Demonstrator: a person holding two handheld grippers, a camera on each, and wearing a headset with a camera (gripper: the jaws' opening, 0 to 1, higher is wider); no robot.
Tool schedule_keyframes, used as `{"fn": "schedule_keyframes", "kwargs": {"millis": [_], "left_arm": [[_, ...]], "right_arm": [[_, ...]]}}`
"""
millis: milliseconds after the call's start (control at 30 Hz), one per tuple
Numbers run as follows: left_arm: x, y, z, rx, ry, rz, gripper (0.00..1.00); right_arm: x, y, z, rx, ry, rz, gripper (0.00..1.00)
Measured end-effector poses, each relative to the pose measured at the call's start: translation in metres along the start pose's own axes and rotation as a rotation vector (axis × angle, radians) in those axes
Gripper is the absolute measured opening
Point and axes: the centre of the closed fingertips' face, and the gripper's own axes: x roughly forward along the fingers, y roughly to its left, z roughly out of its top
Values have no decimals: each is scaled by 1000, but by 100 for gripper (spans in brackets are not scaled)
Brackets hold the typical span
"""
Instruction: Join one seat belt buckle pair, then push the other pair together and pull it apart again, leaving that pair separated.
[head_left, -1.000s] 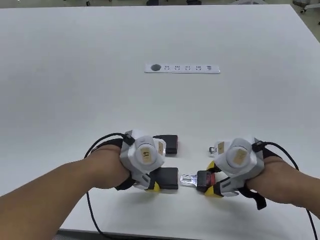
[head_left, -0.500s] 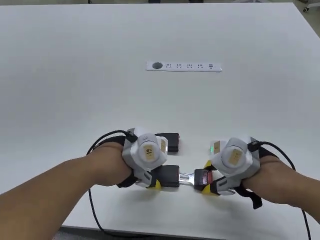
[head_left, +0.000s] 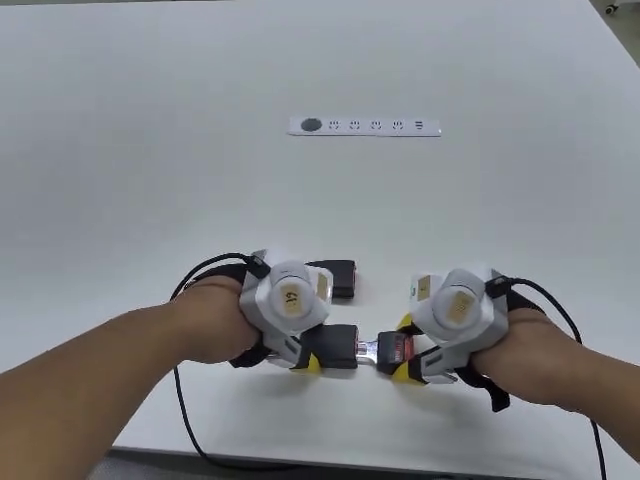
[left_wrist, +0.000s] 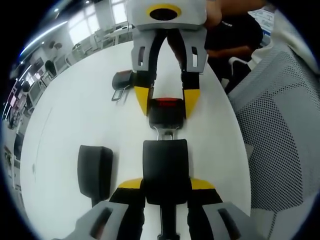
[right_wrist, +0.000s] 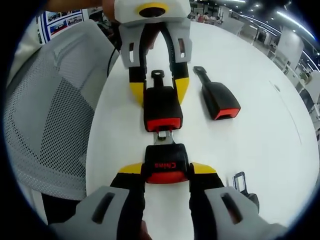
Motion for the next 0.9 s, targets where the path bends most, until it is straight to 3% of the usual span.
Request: {"fn": "schedule_keyframes", "kwargs": {"millis": [400,567,667,700,767,900], "left_arm": [[1,-1,1,-11,-25,-16,32],[1,-1,1,0,-11,-22,32],[2,1,0,10,0,-27,32],[2,2,1,16,-7,-27,32],[1,1,-1,8,-3,-25,32],[1,1,0,9,2,-24,32]], "right_arm": [[4,-2,7,-11,1,-6,32],[10,-2,11,-12,-2,-6,32],[13,0,18,-28,13,-1,32],[11,0,10,-3,52,-4,32],[11,-2,13,-13,19,-1,32],[12,-3,14,-4,17,-3,32]]}}
